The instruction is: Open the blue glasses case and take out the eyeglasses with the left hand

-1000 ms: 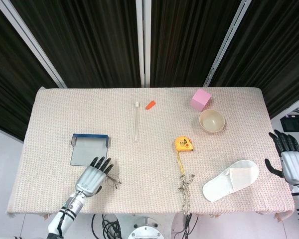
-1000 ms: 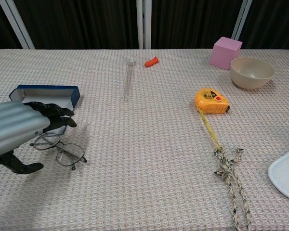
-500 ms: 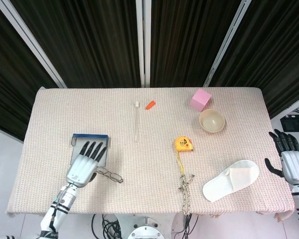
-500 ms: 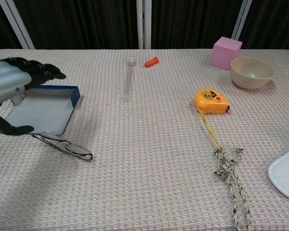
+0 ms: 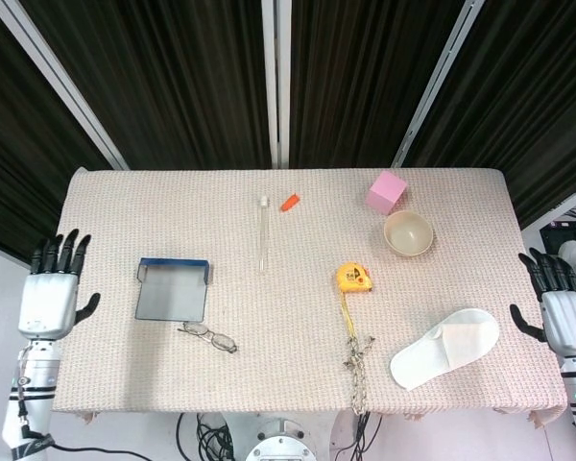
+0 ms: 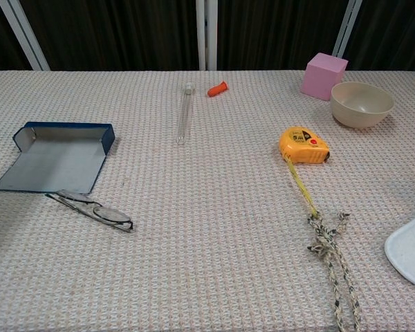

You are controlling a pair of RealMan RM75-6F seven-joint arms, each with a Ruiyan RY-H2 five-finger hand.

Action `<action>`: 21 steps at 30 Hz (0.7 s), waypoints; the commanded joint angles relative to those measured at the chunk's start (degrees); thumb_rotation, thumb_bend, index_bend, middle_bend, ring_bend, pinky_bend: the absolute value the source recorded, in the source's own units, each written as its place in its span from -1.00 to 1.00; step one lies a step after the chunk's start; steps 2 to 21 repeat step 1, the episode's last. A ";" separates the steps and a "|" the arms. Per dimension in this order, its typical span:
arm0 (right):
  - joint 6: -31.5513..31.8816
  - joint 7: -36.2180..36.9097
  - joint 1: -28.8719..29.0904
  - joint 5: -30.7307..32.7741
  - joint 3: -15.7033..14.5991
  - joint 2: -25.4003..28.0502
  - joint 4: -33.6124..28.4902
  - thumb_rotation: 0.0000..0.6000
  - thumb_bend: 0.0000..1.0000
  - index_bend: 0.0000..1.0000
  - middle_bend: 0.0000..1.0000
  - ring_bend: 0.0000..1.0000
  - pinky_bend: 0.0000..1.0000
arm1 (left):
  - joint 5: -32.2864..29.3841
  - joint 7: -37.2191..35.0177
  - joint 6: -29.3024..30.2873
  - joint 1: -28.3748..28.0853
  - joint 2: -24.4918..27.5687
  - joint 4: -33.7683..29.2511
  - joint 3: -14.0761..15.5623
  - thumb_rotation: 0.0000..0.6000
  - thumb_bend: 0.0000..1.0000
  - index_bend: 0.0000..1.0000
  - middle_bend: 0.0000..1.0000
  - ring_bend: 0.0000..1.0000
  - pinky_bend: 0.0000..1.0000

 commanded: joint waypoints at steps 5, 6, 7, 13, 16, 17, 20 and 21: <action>-0.59 -1.26 0.03 0.63 0.01 0.03 -0.77 1.00 -0.35 -1.00 -1.00 -1.00 -1.00 | -0.92 -9.71 -2.14 3.85 5.37 2.75 0.50 1.00 -0.54 -0.99 -1.00 -1.00 -0.97; -0.59 -1.26 0.03 0.63 0.01 0.03 -0.77 1.00 -0.35 -1.00 -1.00 -1.00 -1.00 | -0.92 -9.71 -2.14 3.85 5.37 2.75 0.50 1.00 -0.54 -0.99 -1.00 -1.00 -0.97; -0.59 -1.26 0.03 0.63 0.01 0.03 -0.77 1.00 -0.35 -1.00 -1.00 -1.00 -1.00 | -0.92 -9.71 -2.14 3.85 5.37 2.75 0.50 1.00 -0.54 -0.99 -1.00 -1.00 -0.97; -0.59 -1.26 0.03 0.63 0.01 0.03 -0.77 1.00 -0.35 -1.00 -1.00 -1.00 -1.00 | -0.92 -9.71 -2.14 3.85 5.37 2.75 0.50 1.00 -0.54 -0.99 -1.00 -1.00 -0.97; -0.59 -1.26 0.03 0.63 0.01 0.03 -0.77 1.00 -0.35 -1.00 -1.00 -1.00 -1.00 | -0.92 -9.71 -2.14 3.85 5.37 2.75 0.50 1.00 -0.54 -0.99 -1.00 -1.00 -0.97; -0.59 -1.26 0.03 0.63 0.01 0.03 -0.77 1.00 -0.35 -1.00 -1.00 -1.00 -1.00 | -0.92 -9.71 -2.14 3.85 5.37 2.75 0.50 1.00 -0.54 -0.99 -1.00 -1.00 -0.97; -0.59 -1.26 0.03 0.63 0.01 0.03 -0.77 1.00 -0.35 -1.00 -1.00 -1.00 -1.00 | -0.92 -9.71 -2.14 3.85 5.37 2.75 0.50 1.00 -0.54 -0.99 -1.00 -1.00 -0.97; -0.59 -1.26 0.03 0.63 0.01 0.03 -0.77 1.00 -0.35 -1.00 -1.00 -1.00 -1.00 | -0.92 -9.71 -2.14 3.85 5.37 2.75 0.50 1.00 -0.54 -0.99 -1.00 -1.00 -0.97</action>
